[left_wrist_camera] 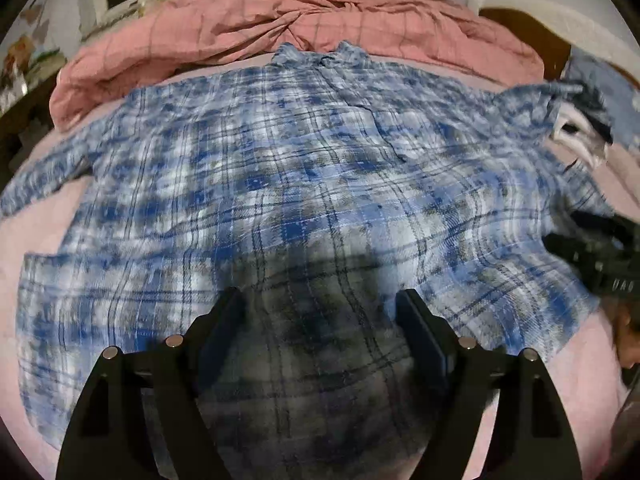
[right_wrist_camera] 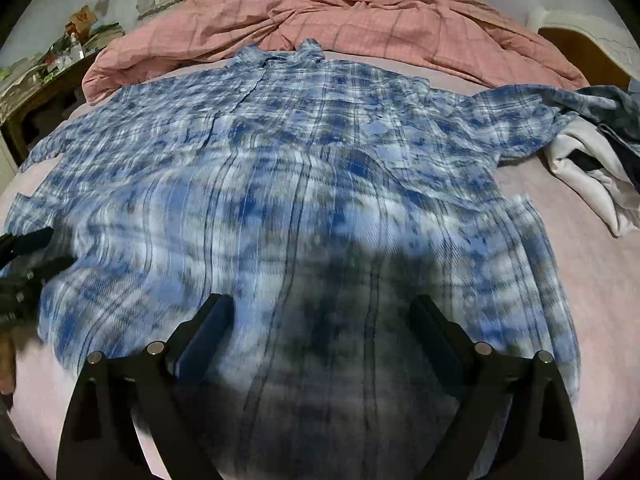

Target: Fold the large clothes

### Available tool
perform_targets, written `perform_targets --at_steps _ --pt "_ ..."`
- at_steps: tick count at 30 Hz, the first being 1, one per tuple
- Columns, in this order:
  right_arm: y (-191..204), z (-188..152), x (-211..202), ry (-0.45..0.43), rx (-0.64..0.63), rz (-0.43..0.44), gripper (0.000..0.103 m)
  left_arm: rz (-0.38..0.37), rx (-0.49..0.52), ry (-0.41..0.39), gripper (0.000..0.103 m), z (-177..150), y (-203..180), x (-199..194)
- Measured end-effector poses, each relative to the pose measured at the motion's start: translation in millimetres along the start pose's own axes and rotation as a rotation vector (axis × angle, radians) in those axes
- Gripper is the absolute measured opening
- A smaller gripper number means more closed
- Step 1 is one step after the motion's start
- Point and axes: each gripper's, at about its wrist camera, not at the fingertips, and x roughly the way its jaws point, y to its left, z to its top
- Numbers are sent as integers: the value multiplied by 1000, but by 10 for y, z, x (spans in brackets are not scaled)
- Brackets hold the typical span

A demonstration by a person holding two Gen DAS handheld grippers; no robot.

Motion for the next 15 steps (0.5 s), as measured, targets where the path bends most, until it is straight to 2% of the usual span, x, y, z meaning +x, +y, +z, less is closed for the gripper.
perform_targets --at_steps 11,13,15 --pt "-120 -475 -406 -13 2 25 95 15 73 -10 85 -312 -79 -261" --pt "-121 -484 -468 -9 14 7 95 21 65 -43 85 -316 -76 -335" --pt "-140 -427 -573 -43 60 -6 88 -1 36 -109 79 -281 -62 -465"
